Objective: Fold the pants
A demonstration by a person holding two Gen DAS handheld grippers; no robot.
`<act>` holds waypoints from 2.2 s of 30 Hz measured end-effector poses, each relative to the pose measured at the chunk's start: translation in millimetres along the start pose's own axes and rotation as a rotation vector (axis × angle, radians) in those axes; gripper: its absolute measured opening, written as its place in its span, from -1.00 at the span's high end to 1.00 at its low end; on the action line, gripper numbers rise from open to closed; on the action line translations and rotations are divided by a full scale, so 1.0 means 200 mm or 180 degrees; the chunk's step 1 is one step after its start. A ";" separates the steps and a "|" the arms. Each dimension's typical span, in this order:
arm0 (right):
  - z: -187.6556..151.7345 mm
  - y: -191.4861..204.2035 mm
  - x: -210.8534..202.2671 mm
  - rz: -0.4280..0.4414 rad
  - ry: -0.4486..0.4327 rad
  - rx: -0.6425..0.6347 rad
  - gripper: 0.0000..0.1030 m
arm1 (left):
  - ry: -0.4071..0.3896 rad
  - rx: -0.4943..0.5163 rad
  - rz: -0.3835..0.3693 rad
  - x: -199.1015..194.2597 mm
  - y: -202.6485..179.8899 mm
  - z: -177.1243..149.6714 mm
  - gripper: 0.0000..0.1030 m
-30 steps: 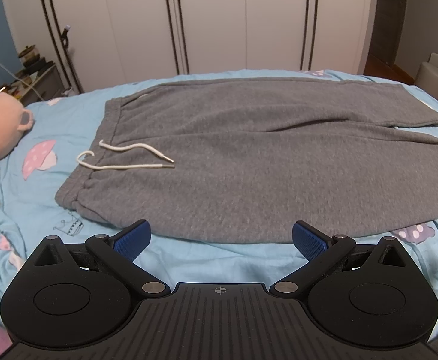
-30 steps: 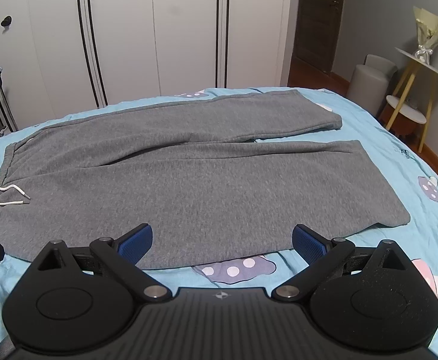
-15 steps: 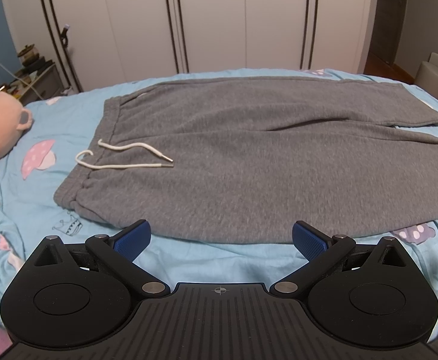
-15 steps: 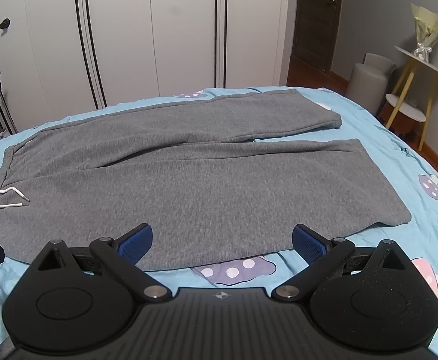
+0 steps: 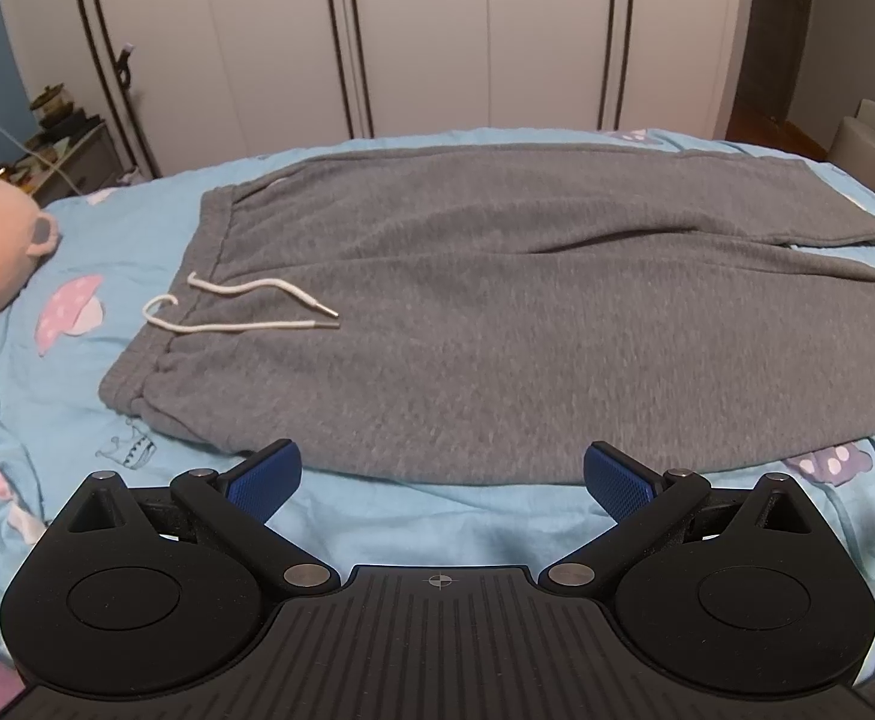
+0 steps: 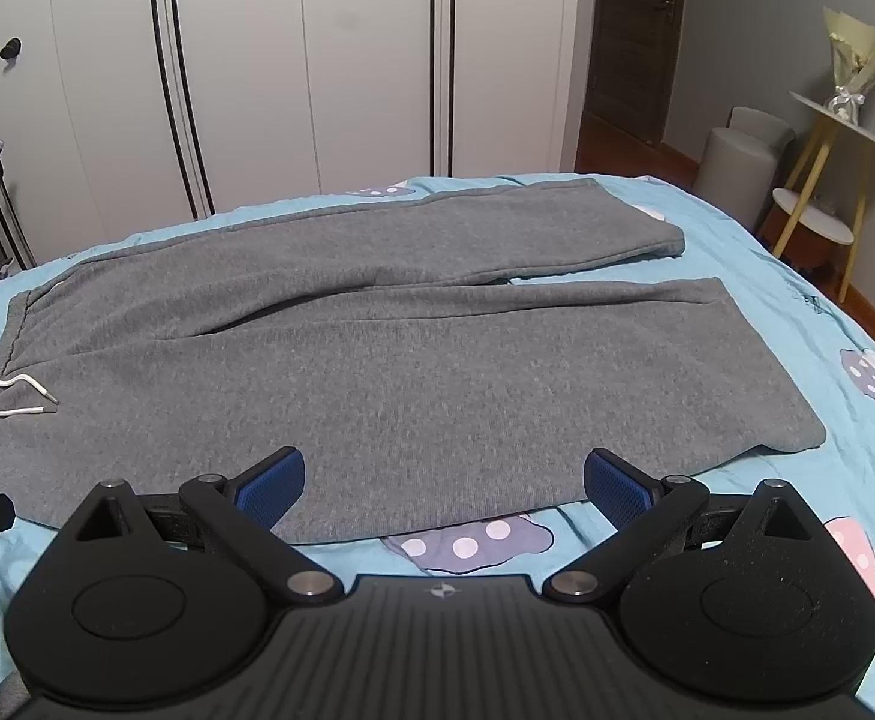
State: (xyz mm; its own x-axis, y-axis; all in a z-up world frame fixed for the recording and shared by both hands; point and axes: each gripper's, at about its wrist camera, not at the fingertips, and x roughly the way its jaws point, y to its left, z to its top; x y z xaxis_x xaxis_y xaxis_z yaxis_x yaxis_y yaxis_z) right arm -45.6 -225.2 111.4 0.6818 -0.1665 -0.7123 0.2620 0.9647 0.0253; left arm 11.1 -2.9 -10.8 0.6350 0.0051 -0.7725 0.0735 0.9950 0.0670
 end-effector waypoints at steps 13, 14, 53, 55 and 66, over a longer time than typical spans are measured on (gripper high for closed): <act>0.00 -0.02 0.06 -0.0005 0.0058 0.0031 -0.93 | 0.0028 0.0012 -0.0022 0.03 -0.01 0.01 -1.00; 0.00 -0.02 0.06 -0.0004 0.0062 0.0029 -0.93 | 0.0032 0.0011 -0.0021 0.03 -0.01 0.01 -1.00; 1.00 -0.50 1.20 0.0175 0.0307 0.0760 -0.93 | 0.0054 -0.1057 0.0757 0.83 -0.07 0.45 -1.00; 1.18 -0.52 1.43 0.0155 0.0433 0.0966 -0.90 | -0.0023 -0.1097 0.1039 0.92 -0.05 0.44 -1.00; 1.63 -0.50 2.43 -0.0235 0.1054 0.1712 0.28 | -0.0131 -0.1382 0.1488 1.19 0.06 0.32 -1.00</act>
State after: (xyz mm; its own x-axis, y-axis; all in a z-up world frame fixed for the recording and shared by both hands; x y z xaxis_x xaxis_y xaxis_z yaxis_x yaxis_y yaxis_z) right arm 482.0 -469.4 -7.9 0.4241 -0.0737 -0.9026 0.6654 0.7014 0.2553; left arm 212.2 3.8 -152.6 0.5544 0.4530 -0.6982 -0.5312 0.8384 0.1222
